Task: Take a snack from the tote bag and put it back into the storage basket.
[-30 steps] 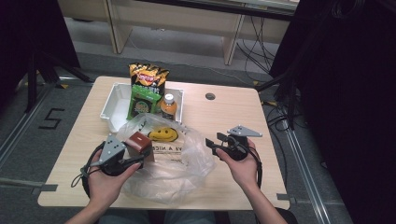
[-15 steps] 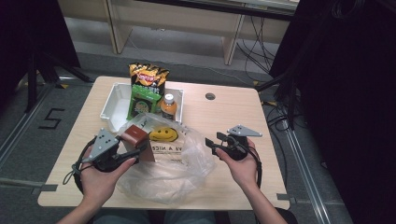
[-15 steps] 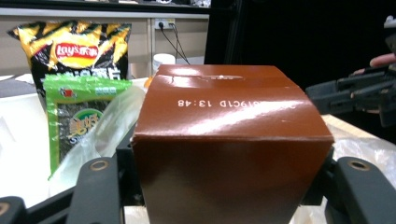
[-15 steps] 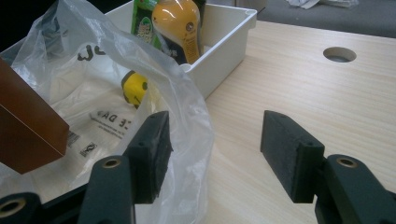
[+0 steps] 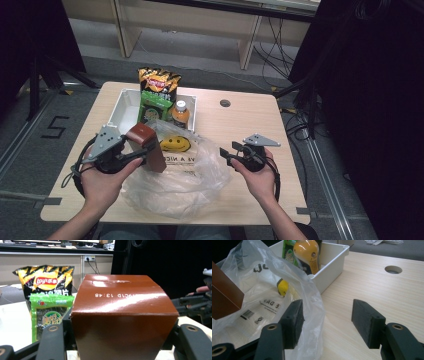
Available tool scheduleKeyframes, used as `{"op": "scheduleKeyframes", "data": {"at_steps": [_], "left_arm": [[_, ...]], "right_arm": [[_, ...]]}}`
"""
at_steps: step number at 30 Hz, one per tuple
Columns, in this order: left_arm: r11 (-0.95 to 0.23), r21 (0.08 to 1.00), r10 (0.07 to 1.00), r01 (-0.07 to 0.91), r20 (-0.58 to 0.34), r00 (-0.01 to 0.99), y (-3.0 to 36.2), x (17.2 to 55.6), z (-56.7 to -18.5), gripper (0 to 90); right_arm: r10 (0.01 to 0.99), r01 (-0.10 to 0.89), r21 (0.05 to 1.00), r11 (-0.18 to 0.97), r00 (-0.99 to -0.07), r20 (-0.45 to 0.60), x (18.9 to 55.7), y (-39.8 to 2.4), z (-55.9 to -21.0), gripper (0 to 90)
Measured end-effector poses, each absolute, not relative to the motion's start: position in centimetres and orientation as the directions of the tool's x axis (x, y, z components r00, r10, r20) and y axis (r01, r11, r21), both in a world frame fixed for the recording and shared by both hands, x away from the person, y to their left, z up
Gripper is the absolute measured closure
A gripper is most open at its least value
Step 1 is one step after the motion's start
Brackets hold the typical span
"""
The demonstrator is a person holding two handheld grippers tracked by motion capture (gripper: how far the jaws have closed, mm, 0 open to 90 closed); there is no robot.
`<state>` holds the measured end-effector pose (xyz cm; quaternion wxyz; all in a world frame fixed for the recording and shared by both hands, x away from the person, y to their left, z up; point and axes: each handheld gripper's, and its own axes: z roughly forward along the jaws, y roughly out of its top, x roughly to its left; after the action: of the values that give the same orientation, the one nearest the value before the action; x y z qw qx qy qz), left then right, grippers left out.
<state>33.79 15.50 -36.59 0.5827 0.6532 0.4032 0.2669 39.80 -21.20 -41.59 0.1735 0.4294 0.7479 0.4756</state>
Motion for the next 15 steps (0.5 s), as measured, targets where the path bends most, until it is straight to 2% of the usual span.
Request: {"op": "scheduleKeyframes", "data": {"at_steps": [15], "left_arm": [[-0.011, 0.984, 0.846, 0.177, -0.085, 0.526, 16.8, 35.5, -31.8, 37.2]], "right_arm": [[0.805, 0.471, 0.861, 0.193, -0.577, 0.135, 39.9, -21.5, -41.5, 43.7]]}}
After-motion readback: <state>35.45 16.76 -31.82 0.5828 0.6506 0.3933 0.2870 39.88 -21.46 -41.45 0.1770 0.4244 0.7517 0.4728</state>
